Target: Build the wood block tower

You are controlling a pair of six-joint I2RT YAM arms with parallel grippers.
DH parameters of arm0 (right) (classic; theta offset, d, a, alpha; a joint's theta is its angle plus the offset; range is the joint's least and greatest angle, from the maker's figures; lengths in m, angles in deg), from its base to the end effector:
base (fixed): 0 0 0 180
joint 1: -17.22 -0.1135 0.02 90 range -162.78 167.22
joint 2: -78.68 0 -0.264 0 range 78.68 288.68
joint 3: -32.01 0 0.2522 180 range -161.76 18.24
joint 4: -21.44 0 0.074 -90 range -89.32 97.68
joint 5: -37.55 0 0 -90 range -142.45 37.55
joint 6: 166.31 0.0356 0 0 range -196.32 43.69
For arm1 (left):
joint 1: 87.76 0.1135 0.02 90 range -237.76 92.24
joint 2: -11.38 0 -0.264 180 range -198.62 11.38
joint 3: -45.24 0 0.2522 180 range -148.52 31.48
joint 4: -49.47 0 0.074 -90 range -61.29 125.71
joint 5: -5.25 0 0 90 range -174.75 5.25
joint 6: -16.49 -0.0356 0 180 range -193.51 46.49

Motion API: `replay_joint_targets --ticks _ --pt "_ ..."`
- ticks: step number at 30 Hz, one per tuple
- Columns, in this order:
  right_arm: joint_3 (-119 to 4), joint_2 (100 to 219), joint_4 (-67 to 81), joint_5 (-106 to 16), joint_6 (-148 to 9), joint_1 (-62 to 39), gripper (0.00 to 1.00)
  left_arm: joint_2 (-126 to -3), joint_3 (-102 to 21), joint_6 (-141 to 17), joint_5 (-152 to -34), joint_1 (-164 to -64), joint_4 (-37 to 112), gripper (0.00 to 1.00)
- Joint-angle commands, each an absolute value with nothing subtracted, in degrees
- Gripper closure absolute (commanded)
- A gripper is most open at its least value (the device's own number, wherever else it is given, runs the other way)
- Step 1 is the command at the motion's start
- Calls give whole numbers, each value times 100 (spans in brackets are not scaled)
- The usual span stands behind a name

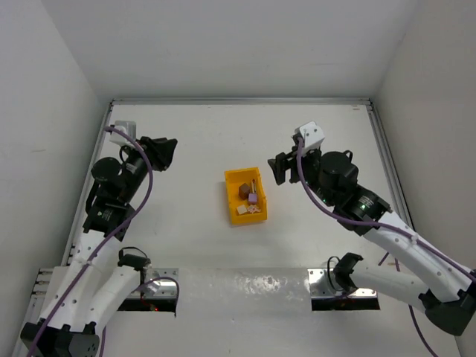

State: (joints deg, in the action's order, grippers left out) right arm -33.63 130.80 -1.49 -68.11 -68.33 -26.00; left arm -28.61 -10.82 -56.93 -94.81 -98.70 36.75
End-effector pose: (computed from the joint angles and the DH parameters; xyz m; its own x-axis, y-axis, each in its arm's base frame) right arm 0.1596 0.1368 0.3631 -0.1826 0.0118 -0.9831 -0.4443 0.8910 0.0933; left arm 0.1647 -0.0382 0.3593 -0.0472 -0.2770 -0.9597 0.3596 0.8917 -0.2751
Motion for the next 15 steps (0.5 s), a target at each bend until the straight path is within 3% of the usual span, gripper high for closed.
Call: replay_joint_targets --ticks 1,5,6,9,10,12,13,14,15 --pt "-3334 13343 65 -6556 -6744 -2602 26 -2817 -1079 -5717 -9451 -9919 3861 66" --pt "-3537 13772 -128 -5756 -6814 -2602 31 -2721 -1106 -5699 -9152 -9919 3721 65" --pt "-3572 13870 -102 -5607 -6710 -2602 51 -2677 -1106 -5699 -9064 -9919 3703 65" --pt "-3668 14353 -5 -5123 -6473 -2602 83 -2641 -1115 -5647 -8801 -9919 3633 65" --pt "-3721 14502 -14 -5122 -6410 -2637 98 -2641 -1132 -5577 -8713 -9919 3615 65" --pt "-3913 14985 -172 -5375 -6340 -2742 100 -2589 -1159 -5523 -8493 -9919 3580 68" --pt "-4080 15300 -346 -5890 -6409 -2969 100 -2536 -1159 -5497 -8196 -9919 3467 75" --pt "-4169 15460 -505 -6182 -6453 -3259 100 -2510 -1159 -5471 -8115 -9919 3344 90" --pt "-4257 15618 -506 -6455 -6489 -3262 100 -2483 -1159 -5470 -8045 -9919 3342 90"
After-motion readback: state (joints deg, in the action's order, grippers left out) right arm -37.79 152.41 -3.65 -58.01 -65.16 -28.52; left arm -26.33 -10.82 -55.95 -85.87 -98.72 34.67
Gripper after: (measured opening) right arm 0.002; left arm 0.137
